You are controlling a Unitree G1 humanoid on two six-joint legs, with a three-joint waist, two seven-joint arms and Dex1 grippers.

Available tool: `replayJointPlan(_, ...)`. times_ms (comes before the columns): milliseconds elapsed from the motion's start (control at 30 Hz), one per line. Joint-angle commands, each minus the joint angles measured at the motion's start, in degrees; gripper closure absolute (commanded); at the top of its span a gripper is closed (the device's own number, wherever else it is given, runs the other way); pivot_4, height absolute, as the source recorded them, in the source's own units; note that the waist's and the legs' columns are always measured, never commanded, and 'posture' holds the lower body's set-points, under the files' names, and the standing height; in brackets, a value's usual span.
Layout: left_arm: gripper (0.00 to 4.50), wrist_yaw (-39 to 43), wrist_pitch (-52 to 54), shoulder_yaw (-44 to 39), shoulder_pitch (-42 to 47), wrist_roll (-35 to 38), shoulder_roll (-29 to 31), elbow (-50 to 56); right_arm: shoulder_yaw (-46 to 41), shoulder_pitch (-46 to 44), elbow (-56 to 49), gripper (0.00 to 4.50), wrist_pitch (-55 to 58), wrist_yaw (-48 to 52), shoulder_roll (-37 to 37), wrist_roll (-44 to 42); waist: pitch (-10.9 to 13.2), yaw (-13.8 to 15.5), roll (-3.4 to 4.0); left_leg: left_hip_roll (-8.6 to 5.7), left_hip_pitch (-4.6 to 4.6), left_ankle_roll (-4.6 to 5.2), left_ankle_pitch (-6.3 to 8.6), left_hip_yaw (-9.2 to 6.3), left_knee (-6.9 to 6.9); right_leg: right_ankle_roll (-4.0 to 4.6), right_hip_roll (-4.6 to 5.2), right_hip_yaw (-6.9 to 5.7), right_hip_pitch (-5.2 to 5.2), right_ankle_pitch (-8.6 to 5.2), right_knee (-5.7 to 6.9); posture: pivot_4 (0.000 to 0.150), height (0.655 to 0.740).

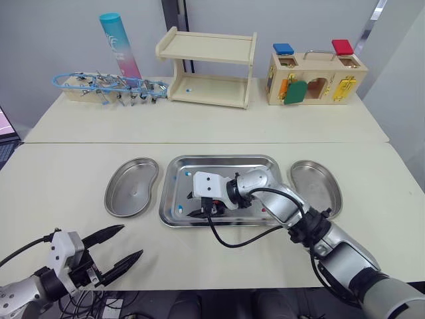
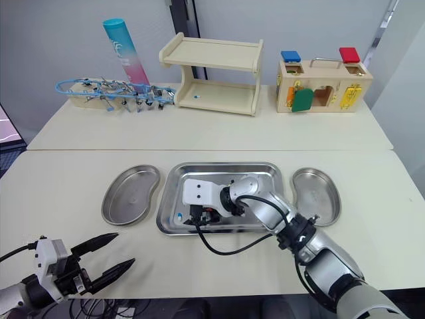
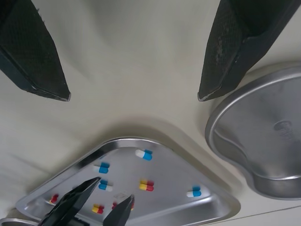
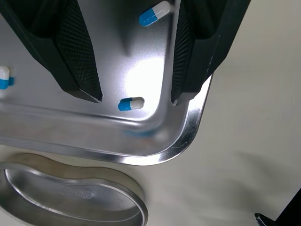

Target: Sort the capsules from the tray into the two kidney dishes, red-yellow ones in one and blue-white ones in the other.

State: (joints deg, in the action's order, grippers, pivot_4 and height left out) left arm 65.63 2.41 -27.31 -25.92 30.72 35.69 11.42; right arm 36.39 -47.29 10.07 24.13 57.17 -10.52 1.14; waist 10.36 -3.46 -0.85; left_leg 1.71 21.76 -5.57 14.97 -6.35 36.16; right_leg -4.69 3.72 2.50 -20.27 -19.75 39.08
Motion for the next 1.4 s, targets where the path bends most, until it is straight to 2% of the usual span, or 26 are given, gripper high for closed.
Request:
replayJointPlan(33,0.00,-2.2,2.8,-0.4,-0.1,1.6,1.3,5.0,0.3,-2.8,4.2,1.98,-3.6,-0.3,3.1,1.4,0.0,0.0,0.01,0.00,0.00,0.00,0.00,0.00,0.00,0.01,-0.01,0.01,-0.01,0.01,0.01,0.150,0.7400)
replayJointPlan(267,0.00,-8.3,11.6,0.1,2.1,3.5,3.4,13.7,0.5,-6.1,16.8,1.98,-9.5,0.5,8.9,3.8,0.0,-0.3,0.01,0.01,0.00,-0.01,-0.01,-0.04,-0.01,0.01,-0.03,0.01,-0.01,0.01,0.01,0.150,0.7400)
replayJointPlan(533,0.00,-10.2,15.2,-1.3,1.4,3.8,4.1,15.1,-1.1,-8.4,25.9,1.98,-13.5,0.2,11.7,5.7,0.0,-0.9,0.04,0.02,-0.01,-0.03,-0.02,-0.05,-0.06,0.03,-0.07,0.04,-0.05,0.00,0.01,0.150,0.7400)
replayJointPlan(667,0.00,-9.7,14.6,-3.2,0.3,3.8,4.0,13.0,-1.8,-8.7,27.4,1.98,-14.3,0.7,11.6,5.9,0.0,-1.1,0.04,0.02,-0.01,-0.04,-0.02,-0.05,-0.07,0.03,-0.07,0.04,-0.06,0.00,0.01,0.150,0.7400)
replayJointPlan(1200,0.00,-12.3,18.5,-3.8,0.8,5.0,4.5,17.0,-2.1,-7.3,27.3,1.98,-15.3,1.8,13.3,7.0,0.0,-1.3,0.04,0.03,-0.01,-0.04,-0.02,-0.05,-0.08,0.04,-0.08,0.05,-0.06,0.01,0.01,0.150,0.7400)
replayJointPlan(1300,0.00,-12.4,18.8,-3.9,0.9,5.1,4.6,17.0,-2.1,-7.0,27.2,2.62,-15.0,2.0,13.5,7.1,0.0,-1.3,0.04,0.03,-0.01,-0.04,-0.02,-0.05,-0.08,0.04,-0.08,0.06,-0.07,0.01,0.01,0.150,0.7400)
replayJointPlan(1400,0.00,-12.5,18.7,-4.1,0.9,5.1,4.9,16.4,-2.4,-7.0,27.4,3.45,-14.8,1.9,13.7,7.2,0.0,-1.3,0.05,0.04,0.00,-0.04,-0.02,-0.05,-0.09,0.04,-0.09,0.06,-0.08,0.01,0.01,0.150,0.7400)
